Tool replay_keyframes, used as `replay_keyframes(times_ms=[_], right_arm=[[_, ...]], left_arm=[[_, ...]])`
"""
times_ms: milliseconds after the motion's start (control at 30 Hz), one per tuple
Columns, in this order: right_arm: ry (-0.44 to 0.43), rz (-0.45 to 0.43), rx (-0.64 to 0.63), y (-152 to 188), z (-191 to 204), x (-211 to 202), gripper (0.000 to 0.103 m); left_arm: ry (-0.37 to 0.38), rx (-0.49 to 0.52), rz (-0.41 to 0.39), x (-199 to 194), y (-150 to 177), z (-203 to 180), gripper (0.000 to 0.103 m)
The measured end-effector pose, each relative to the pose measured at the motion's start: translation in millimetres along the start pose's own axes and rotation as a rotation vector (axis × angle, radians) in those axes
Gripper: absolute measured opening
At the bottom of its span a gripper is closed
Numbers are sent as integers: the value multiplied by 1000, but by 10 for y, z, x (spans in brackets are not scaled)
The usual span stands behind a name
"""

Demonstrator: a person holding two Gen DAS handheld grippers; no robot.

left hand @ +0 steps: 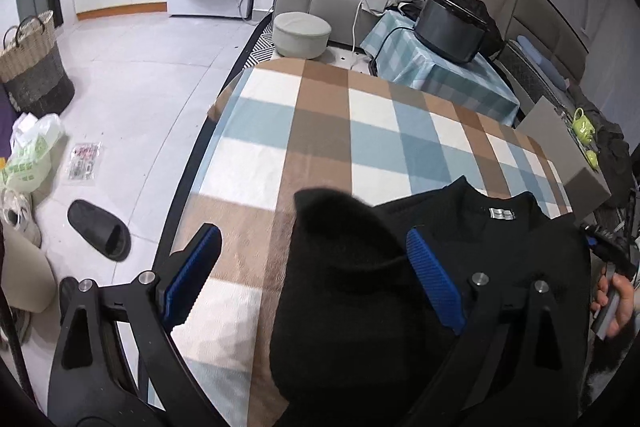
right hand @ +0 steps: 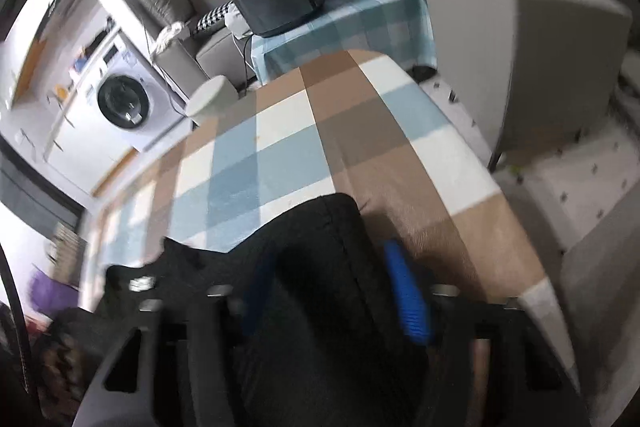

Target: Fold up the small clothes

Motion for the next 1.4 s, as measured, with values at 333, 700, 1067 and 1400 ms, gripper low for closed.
replay_keyframes(times_ms=[333,700,1067,1400], right_arm=[[-17,-304,44,-506,-116,-696,6],[0,-114,124,-100,-206,-491,52],[-136,-51,10,681,295,-1154,57],[-114,-102,-3,984,189,-1655,59]], left_arm=[[2,-37,11,-61,150,113,93],[-36,-3,58,-468,605,171,93],[-5,-76,141,-1030,1569,320,73],[-19,-77,-58,-1564,1549,316,0]])
Point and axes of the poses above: each gripper's, at about its wrist camera, not at the fingertips, and x roughly the way its jaws point, z to its left, y to its underside, the point moved 10 cm from there along x, roughly the way its jaws point, and after that the axes turned 9 degrees about -z, right-handed, at the moved point
